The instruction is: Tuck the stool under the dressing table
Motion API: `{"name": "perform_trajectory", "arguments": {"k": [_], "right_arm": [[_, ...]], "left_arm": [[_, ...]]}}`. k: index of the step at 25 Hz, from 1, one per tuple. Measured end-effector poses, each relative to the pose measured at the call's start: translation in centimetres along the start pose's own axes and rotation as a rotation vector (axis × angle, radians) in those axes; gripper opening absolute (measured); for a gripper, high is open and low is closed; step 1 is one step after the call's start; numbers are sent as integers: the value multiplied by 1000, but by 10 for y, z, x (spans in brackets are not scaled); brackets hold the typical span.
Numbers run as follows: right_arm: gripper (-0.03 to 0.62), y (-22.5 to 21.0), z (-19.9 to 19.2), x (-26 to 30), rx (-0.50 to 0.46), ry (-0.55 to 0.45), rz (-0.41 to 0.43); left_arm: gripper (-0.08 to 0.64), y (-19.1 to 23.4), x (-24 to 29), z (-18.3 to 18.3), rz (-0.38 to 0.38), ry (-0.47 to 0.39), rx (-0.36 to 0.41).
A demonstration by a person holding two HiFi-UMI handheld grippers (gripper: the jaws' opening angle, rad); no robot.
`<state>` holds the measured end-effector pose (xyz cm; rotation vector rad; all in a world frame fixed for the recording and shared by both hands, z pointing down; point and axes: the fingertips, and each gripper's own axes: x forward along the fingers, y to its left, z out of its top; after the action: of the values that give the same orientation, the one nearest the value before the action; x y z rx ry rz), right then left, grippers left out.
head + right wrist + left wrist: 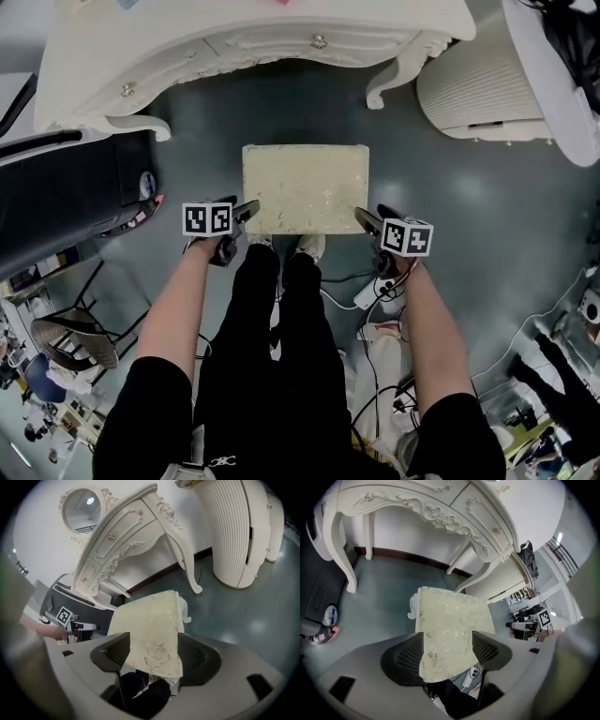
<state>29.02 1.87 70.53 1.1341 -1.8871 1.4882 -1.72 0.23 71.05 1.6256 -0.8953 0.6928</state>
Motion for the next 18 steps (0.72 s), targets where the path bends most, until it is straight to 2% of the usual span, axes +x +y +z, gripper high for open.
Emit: {"name": "perform_trajectory", "arguments": {"k": [3,6,9,15,18], "right_arm": [[313,-26,-5,22,14,54,-3],[335,-44,-14,42,86,79,27],[347,-52,-28,59,111,116,54],[354,-52,-32,69,140,128,165],[354,-50,-33,72,145,148,242]], "left_arm": [[322,20,15,7,-12,-26,-37],[345,42,29,4,-49,-24,-97],[362,54,44,-4,-118,-14,-166],[377,54,61,-14,-290,3,-217],[377,51,63,-12,-380,8,-209]]}}
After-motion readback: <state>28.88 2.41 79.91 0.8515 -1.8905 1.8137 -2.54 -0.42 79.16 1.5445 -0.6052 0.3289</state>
